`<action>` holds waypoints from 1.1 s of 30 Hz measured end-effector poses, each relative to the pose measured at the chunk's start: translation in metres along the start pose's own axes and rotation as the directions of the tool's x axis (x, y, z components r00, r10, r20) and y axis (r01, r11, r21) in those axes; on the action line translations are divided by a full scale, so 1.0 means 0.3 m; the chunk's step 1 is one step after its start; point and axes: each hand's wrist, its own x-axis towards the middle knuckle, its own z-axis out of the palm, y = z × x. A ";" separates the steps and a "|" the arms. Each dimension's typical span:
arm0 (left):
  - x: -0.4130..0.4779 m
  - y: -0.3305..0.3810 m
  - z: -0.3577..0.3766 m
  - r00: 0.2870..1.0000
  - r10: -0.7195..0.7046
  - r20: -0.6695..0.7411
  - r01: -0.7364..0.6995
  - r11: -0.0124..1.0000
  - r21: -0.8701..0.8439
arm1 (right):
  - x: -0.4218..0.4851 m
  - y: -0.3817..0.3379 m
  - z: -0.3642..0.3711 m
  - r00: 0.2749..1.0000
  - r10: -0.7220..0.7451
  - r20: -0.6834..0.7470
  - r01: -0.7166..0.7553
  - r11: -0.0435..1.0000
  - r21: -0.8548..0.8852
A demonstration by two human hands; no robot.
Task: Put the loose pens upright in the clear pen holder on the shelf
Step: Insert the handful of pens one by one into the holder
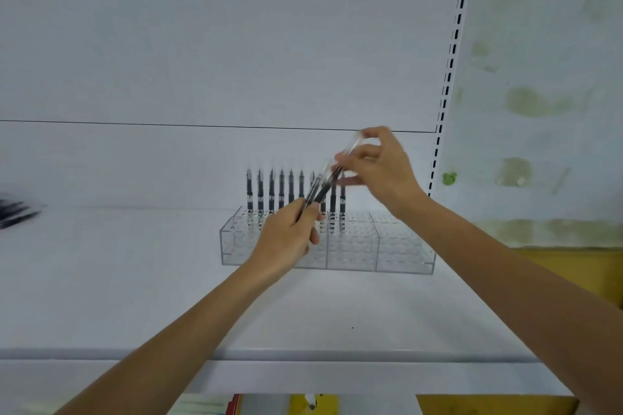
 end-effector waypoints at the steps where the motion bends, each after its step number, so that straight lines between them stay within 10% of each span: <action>1: -0.008 -0.013 -0.009 1.000 -0.002 0.003 0.002 1.000 0.025 | 0.018 -0.007 -0.018 0.996 0.000 -0.094 0.005 0.998 0.061; 4: -0.025 -0.053 -0.037 1.000 0.006 -0.016 -0.003 0.990 0.139 | 0.072 0.003 -0.076 0.953 -0.152 -0.262 0.129 0.986 -0.102; 10: -0.048 -0.089 -0.078 0.998 0.024 -0.055 -0.013 0.983 0.183 | 0.080 0.096 -0.088 0.924 -0.381 -0.032 0.291 0.755 -0.587; 24: -0.055 -0.102 -0.072 0.999 0.010 -0.038 -0.003 0.983 0.183 | 0.060 0.225 -0.077 0.977 -0.133 0.166 0.212 0.640 -0.738; 29: -0.049 -0.077 -0.056 0.999 0.023 -0.035 -0.017 0.988 0.152 | 0.036 0.199 -0.064 0.937 -0.340 0.086 0.262 0.517 -0.815; 33: -0.038 -0.044 -0.020 0.995 0.055 -0.081 -0.049 0.996 0.076 | -0.038 0.110 0.017 0.964 -0.247 0.096 0.242 0.671 -0.700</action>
